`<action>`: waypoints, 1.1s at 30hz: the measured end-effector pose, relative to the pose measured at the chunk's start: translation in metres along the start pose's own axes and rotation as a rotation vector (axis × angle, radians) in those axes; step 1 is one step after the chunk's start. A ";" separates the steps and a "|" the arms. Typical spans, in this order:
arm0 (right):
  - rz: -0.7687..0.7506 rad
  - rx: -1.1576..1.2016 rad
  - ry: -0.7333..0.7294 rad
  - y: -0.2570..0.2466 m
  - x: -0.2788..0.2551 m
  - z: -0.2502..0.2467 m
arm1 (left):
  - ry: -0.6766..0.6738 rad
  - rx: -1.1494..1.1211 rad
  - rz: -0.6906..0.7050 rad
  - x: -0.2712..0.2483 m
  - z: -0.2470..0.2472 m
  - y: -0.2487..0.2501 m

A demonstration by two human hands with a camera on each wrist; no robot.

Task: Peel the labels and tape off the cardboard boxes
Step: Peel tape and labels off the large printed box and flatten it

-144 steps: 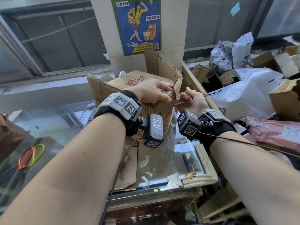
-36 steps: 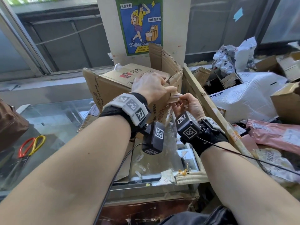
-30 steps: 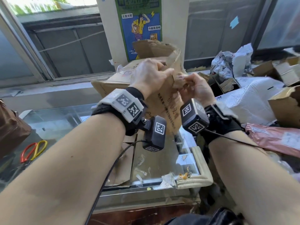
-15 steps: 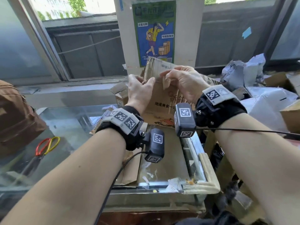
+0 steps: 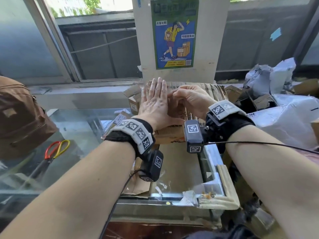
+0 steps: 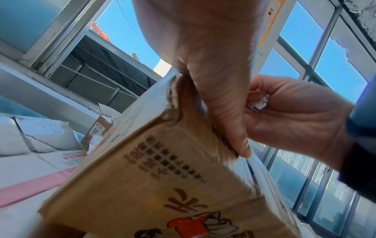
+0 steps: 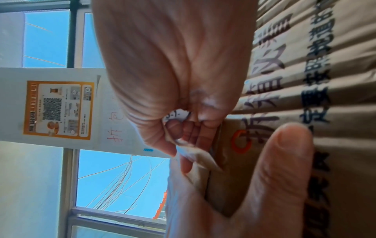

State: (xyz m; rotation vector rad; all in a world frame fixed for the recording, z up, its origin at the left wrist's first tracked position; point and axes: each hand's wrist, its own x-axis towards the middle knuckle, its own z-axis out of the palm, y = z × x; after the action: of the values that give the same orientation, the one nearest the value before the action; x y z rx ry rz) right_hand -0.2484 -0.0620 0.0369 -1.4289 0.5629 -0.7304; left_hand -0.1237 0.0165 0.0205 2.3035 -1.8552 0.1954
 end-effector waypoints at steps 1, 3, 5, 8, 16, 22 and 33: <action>-0.009 -0.003 -0.016 0.002 0.000 -0.001 | -0.030 0.006 -0.013 0.001 0.000 -0.001; -0.019 -0.009 -0.063 0.007 -0.001 -0.005 | -0.086 0.021 -0.028 0.001 0.001 -0.003; -0.020 -0.014 -0.101 0.012 -0.001 -0.007 | -0.118 0.022 -0.035 0.001 0.003 -0.007; -0.024 0.001 -0.116 0.018 0.001 -0.007 | -0.143 0.016 -0.051 0.000 0.006 -0.009; -0.017 0.238 -0.083 0.030 0.013 -0.009 | -0.169 -0.033 -0.079 0.003 0.011 -0.015; 0.003 0.342 -0.055 0.038 0.021 -0.012 | -0.207 -0.046 -0.085 0.007 0.011 -0.017; 0.105 0.526 -0.095 0.038 0.016 -0.013 | -0.234 0.049 -0.065 0.011 0.005 -0.014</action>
State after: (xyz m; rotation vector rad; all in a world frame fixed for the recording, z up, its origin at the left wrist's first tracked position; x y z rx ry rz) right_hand -0.2433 -0.0828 -0.0004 -0.9318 0.3345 -0.6618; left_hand -0.1079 0.0078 0.0171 2.5105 -1.8944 -0.0405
